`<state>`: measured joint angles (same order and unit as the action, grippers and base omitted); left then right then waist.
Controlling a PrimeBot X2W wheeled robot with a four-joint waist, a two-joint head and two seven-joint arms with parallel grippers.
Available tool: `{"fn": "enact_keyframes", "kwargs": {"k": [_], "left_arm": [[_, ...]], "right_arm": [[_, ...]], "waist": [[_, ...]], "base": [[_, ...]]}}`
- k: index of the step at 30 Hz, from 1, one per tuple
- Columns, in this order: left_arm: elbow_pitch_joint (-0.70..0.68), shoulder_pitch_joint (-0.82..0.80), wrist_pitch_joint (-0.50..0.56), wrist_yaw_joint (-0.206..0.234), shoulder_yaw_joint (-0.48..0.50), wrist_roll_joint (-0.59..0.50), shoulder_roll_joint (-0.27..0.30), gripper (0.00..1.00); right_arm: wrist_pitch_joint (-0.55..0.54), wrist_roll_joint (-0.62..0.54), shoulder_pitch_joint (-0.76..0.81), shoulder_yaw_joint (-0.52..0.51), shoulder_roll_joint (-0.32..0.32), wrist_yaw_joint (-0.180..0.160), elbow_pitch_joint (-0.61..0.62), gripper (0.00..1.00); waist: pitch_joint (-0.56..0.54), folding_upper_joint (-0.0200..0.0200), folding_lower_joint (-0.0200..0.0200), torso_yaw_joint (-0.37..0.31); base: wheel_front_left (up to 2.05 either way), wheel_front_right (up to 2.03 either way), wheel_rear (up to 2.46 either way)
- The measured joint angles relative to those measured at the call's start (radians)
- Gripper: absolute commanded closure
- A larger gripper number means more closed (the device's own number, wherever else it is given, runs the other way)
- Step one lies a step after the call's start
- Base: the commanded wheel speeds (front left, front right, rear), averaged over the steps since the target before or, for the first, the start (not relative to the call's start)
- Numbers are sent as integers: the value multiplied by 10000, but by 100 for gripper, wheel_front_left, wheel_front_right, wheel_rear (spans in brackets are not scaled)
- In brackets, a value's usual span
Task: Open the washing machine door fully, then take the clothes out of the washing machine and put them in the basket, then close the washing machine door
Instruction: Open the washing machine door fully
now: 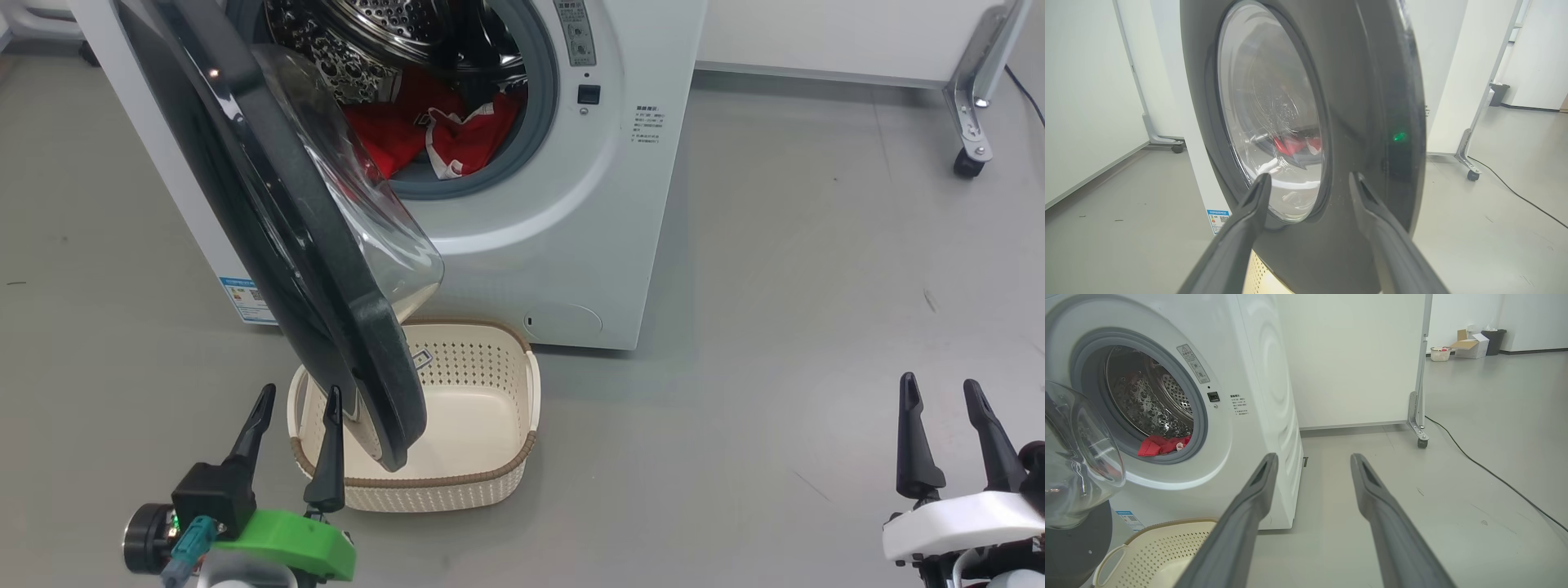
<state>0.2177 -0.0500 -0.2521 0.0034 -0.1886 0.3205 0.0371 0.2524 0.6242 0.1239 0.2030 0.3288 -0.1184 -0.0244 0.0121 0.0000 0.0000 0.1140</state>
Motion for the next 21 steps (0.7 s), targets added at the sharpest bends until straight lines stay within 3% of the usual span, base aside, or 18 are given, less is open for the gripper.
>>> {"fn": "enact_keyframes", "kwargs": {"k": [21], "left_arm": [[36, 0, 0, -13, -6, -54, 0, 0]], "right_arm": [[0, -564, 392, -359, -671, 10, 334, 0]], "waist": [[138, 0, 0, 25]], "base": [[0, 0, 0]]}}
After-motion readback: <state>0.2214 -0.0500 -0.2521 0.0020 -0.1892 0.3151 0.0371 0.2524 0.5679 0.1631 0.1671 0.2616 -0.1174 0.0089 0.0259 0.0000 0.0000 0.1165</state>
